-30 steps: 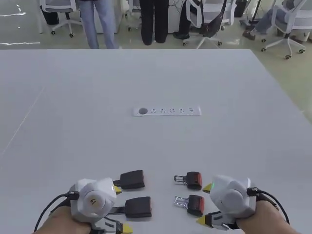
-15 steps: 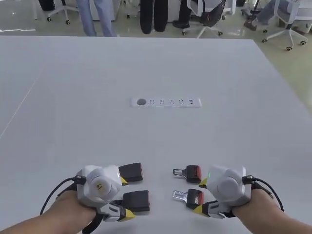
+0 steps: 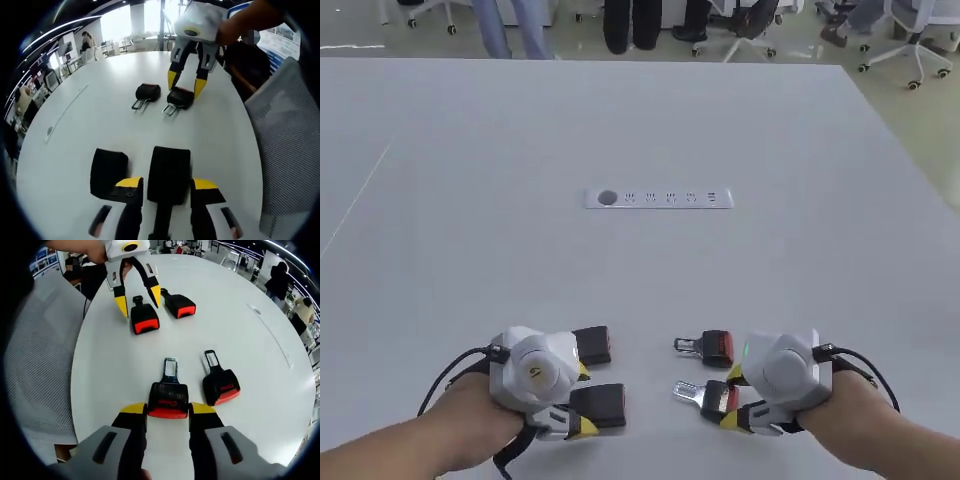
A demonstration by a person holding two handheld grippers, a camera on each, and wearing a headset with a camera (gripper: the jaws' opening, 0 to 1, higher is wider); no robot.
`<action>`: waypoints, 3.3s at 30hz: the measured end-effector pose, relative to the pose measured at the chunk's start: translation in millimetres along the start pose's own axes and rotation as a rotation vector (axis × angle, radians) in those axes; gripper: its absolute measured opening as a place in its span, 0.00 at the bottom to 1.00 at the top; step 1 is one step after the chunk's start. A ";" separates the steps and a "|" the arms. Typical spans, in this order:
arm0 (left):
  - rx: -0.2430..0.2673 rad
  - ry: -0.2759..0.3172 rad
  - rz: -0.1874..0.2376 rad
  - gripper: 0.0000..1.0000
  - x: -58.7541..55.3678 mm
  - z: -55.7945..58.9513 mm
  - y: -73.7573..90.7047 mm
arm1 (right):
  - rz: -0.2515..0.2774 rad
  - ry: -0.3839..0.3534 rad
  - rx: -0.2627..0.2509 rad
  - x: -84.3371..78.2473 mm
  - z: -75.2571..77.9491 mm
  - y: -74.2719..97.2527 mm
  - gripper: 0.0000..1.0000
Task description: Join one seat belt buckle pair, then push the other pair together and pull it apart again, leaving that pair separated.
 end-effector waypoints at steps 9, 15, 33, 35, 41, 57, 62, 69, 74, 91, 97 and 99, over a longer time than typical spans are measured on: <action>-0.019 -0.067 -0.016 0.32 -6.8 0.3 -4.6 | -0.067 0.085 0.068 0.2 0.7 -5.5 0.31; -0.023 -0.131 -0.039 0.32 -10.6 2.0 -8.7 | -0.096 0.132 0.088 -1.0 -0.5 -8.9 0.32; -0.060 -0.172 -0.055 0.32 -12.3 3.3 -10.0 | -0.121 0.172 0.123 8.0 -6.4 -16.8 0.31; -0.062 -0.173 -0.057 0.32 -12.4 3.3 -10.1 | -0.118 0.176 0.127 10.6 -7.8 -18.6 0.31; -0.067 -0.171 -0.059 0.32 -12.3 4.1 -10.2 | -0.104 0.186 0.131 21.2 -11.7 -25.5 0.31; -0.075 -0.167 -0.058 0.32 -12.4 4.4 -11.7 | -0.075 0.212 0.145 51.3 -14.6 -43.9 0.31; -0.078 -0.164 -0.056 0.32 -12.6 4.3 -12.2 | -0.097 0.224 0.146 53.6 -14.7 -44.7 0.31; -0.081 -0.165 -0.054 0.32 -12.8 4.0 -11.6 | -0.098 0.263 0.143 65.9 -17.3 -48.2 0.31; -0.080 -0.146 -0.054 0.32 -13.6 3.5 -11.2 | -0.105 0.253 0.145 66.0 -14.6 -51.6 0.30; -0.097 -0.163 -0.054 0.31 -14.4 4.1 -11.3 | -0.161 0.249 0.149 70.7 -13.9 -53.9 0.28; -0.098 -0.163 -0.047 0.31 -14.9 4.2 -11.2 | -0.161 0.242 0.147 70.2 -13.3 -54.1 0.28; -0.098 -0.164 -0.045 0.31 -15.0 4.4 -11.2 | -0.164 0.244 0.144 70.7 -13.6 -54.7 0.28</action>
Point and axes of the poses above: the centre of the closed fingertips' face, and the gripper's own axes: y roughly backward along the fingers, z roughly to its right, x roughly out of its top, the point moved 2 cm from there along y, roughly backward along the fingers, and after that the axes turned 14 degrees about x, right-handed, at the moved point
